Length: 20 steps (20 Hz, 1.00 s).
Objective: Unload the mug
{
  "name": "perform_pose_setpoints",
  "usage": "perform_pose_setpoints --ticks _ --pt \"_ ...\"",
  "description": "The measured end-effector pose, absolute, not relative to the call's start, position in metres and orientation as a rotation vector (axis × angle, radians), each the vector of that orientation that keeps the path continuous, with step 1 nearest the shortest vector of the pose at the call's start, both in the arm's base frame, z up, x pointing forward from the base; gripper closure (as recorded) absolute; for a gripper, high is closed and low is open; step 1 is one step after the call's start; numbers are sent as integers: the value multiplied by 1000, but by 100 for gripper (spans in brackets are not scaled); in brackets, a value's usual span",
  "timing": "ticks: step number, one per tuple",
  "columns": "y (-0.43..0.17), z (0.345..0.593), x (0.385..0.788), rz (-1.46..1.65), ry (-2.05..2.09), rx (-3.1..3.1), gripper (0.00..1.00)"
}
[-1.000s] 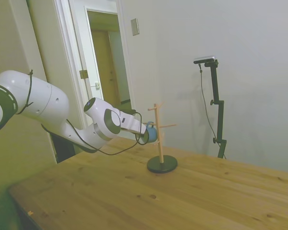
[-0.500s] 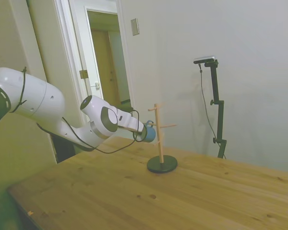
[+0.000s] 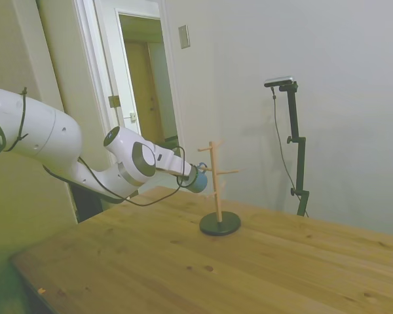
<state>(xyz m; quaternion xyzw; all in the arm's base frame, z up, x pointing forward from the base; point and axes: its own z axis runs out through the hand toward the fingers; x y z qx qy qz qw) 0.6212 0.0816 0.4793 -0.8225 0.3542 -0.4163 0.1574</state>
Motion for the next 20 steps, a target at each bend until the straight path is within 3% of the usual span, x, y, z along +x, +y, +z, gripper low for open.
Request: perform_pose_setpoints --ticks 7,14,17,20 --pt "132 481 606 -1149 927 -2389 100" --pt "218 440 555 -841 865 -2600 100" --pt "204 457 525 -659 900 -2713 100" --pt "153 484 508 -545 961 -2801 100"
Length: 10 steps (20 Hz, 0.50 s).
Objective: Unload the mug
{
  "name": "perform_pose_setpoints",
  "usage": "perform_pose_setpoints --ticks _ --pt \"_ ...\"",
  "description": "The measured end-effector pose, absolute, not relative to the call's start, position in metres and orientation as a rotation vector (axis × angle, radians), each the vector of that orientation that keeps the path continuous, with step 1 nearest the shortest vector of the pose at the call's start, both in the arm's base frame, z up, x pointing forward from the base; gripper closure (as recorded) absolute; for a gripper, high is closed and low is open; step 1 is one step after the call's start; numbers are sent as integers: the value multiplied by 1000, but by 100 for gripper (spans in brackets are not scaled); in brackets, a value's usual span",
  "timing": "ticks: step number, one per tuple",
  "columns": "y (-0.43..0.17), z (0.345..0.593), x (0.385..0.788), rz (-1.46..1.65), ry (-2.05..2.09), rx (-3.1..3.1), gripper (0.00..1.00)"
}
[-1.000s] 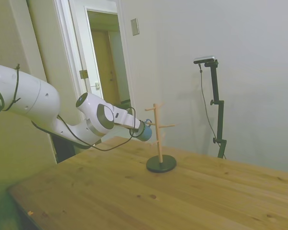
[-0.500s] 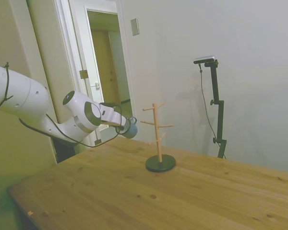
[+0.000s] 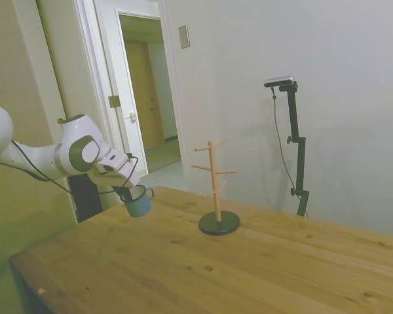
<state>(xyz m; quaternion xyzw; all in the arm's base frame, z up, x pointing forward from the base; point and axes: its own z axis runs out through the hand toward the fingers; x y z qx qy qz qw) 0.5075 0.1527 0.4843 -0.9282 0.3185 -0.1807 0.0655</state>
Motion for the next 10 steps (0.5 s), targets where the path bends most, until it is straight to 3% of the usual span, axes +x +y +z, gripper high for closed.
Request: perform_pose_setpoints --ticks 3,10 --pt "85 491 501 -503 1065 -2843 100" --pt "-33 456 494 -486 1265 -2903 100"
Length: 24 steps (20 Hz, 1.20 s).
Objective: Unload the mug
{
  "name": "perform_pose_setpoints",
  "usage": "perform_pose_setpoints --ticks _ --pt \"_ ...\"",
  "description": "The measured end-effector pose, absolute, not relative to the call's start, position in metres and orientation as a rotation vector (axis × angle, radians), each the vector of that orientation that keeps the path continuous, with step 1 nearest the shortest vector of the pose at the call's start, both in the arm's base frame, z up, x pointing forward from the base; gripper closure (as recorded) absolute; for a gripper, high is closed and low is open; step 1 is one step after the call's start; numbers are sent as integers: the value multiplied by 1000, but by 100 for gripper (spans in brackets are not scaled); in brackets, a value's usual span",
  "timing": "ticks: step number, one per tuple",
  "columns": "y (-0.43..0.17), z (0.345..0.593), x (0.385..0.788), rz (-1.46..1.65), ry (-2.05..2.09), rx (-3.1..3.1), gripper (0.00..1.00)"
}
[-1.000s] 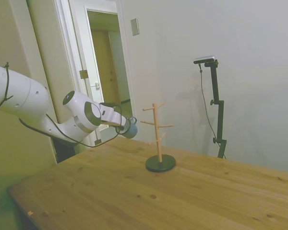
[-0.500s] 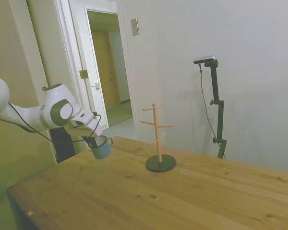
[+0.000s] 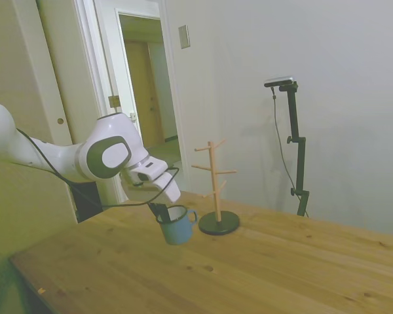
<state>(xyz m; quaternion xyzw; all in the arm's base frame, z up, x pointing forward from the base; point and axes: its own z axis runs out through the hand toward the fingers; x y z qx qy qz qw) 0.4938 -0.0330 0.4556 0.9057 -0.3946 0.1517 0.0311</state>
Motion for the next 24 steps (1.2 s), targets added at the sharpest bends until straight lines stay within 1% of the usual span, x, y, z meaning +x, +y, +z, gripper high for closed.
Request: perform_pose_setpoints --ticks 5,8,11,19,24 --pt "-67 419 497 454 -1262 2753 100" --pt "-69 400 505 436 -1289 2766 100" --pt "-65 387 510 411 -1322 2783 100" --pt "-58 372 516 375 -1347 2807 100" --pt "-55 369 517 363 -1347 2816 100"
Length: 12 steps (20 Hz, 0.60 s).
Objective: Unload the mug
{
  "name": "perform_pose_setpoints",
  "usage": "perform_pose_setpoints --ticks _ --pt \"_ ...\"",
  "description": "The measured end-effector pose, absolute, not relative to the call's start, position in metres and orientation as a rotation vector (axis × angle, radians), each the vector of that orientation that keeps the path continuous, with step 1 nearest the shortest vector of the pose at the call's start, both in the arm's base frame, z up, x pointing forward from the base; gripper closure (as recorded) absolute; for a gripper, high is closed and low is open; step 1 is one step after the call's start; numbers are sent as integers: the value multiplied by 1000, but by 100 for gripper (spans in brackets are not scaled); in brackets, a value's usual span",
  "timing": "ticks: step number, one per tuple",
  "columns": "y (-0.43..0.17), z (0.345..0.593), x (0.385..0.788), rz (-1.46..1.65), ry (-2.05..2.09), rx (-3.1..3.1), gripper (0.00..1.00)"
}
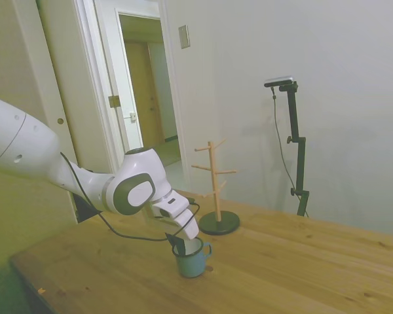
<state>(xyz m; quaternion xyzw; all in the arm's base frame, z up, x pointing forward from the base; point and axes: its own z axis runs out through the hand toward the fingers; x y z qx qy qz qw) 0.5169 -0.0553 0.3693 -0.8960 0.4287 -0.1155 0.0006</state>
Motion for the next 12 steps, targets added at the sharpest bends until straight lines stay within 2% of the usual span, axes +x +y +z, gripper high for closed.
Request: perform_pose_setpoints --ticks 1,12 --pt "-55 369 517 -361 1342 -2815 0" --pt "-62 373 516 -358 1311 -2812 0"
